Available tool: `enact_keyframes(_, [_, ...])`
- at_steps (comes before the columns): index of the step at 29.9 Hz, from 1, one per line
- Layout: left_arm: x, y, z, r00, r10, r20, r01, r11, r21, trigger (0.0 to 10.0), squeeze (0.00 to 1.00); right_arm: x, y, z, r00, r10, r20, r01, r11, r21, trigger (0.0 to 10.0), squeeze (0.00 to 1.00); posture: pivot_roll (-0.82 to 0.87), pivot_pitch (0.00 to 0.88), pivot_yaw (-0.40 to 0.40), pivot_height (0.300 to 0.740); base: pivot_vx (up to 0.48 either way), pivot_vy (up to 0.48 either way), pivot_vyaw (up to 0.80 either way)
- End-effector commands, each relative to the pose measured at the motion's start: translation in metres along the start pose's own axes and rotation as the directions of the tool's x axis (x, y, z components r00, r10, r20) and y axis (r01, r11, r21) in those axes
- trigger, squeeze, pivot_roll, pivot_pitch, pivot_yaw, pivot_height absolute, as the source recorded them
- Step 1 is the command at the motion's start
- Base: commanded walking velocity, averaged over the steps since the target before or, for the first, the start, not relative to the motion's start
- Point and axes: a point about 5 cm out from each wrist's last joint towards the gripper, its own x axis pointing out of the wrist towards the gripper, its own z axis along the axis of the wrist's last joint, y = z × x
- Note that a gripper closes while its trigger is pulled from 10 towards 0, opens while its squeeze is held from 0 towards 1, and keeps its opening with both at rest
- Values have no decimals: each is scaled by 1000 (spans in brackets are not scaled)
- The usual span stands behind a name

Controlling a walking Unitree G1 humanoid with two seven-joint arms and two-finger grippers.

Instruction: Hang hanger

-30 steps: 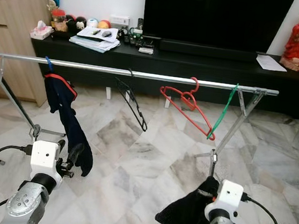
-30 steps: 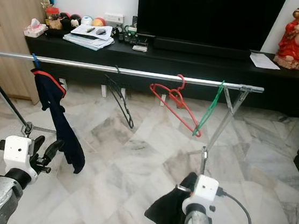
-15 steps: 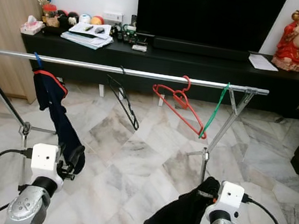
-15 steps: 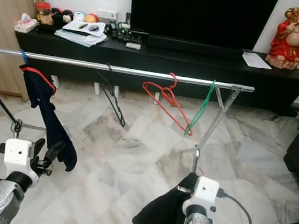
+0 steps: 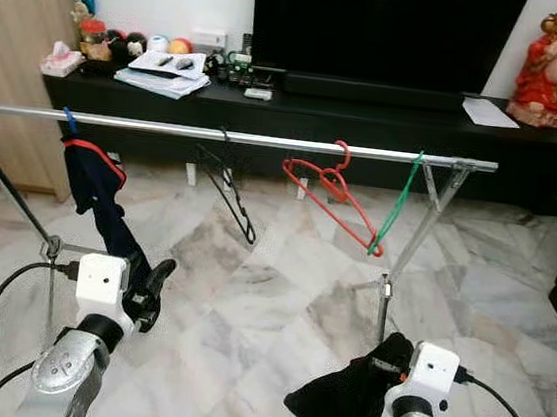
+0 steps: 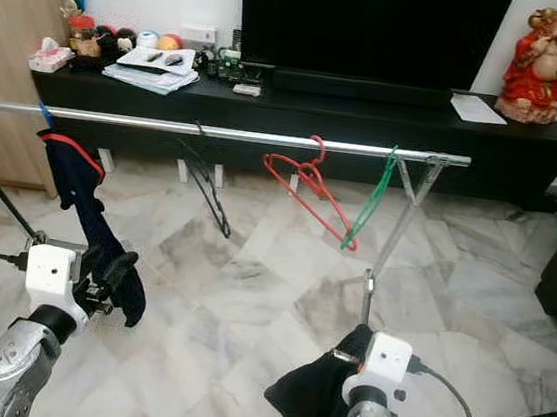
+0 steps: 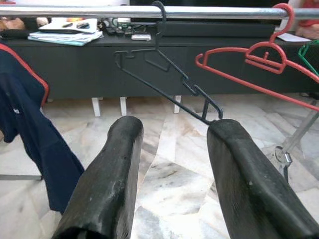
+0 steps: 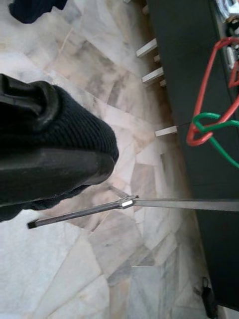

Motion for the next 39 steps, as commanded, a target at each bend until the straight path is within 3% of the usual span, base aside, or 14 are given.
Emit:
enact_keyframes(1, [-1,1,-3,1000,4,-13,-4,1000,3,10000,0,-3,-2,-8,999,10,-45,-11,1000,-15,10000,0,55,0,4,740,0,0,0])
enact_keyframes(5, [-7,-1,-5,1000,10,-16,-10,1000,-4,10000,0,-11,-12,-20,995,-23,-93,20,999,-33,10000,0,64,0,3,740,0,0,0])
enact_keyframes(10, [-9,-1,-5,1000,6,-21,-6,1000,-2,10000,0,-13,-13,-19,997,-39,-70,38,999,-25,10000,0,61,0,9,740,0,0,0])
enact_keyframes(18, [-9,0,-5,1000,1,-25,-1,1000,-2,10000,0,-8,-2,0,998,13,55,-10,998,-58,10000,0,44,16,11,740,263,0,0])
enact_keyframes(39, [-9,-5,-5,999,-20,-32,20,1000,-8,10000,0,-13,2,-7,999,24,30,-22,998,-51,10000,0,47,34,16,740,296,0,0])
